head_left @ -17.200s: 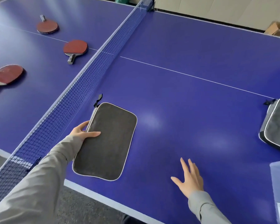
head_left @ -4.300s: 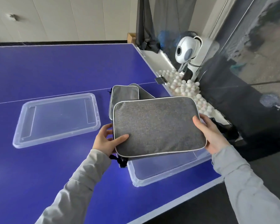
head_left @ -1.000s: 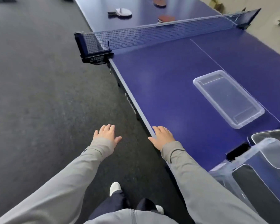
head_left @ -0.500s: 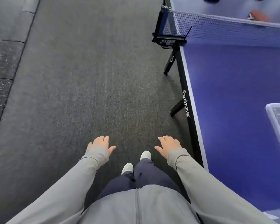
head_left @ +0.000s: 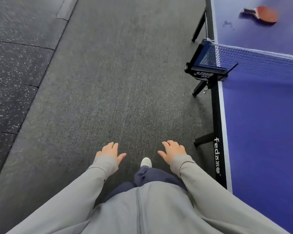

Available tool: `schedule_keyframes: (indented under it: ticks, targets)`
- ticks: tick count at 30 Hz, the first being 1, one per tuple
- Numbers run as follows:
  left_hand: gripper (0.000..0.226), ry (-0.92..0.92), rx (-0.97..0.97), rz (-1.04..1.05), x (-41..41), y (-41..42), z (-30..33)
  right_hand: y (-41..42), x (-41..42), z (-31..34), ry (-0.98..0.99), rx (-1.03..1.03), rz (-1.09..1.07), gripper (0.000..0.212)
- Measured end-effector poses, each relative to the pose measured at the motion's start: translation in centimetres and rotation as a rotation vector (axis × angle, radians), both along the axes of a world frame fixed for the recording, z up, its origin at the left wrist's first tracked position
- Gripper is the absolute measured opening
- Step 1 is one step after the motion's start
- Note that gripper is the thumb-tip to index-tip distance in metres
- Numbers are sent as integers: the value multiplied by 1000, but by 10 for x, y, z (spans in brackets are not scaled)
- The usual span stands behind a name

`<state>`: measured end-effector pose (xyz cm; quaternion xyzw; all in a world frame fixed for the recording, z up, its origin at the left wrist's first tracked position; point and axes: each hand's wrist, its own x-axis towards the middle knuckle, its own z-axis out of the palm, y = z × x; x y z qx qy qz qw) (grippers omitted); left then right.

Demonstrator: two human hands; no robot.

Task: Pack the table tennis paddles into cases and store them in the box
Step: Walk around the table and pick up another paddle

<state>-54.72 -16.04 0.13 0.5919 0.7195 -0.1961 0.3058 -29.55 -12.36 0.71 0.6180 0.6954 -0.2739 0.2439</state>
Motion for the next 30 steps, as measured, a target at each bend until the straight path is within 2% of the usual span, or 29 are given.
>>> schedule_keyframes:
  ticks: [6, 11, 21, 25, 30]
  targets:
    - [67, -29, 13, 79, -22, 79, -3, 77, -6, 4, -7, 29, -27, 48]
    - [64, -53, 40, 139, -71, 150, -11, 136, -36, -5, -18, -27, -83, 49]
    - [64, -35, 27, -37, -169, 342, -14, 288, -130, 1, -22, -18, -281, 52]
    - [63, -69, 29, -60, -180, 407, -8, 341, -145, 10, 14, 12, -362, 52]
    - [64, -114, -33, -29, -174, 479, -17, 391, -139, 6, 3, -45, -464, 52]
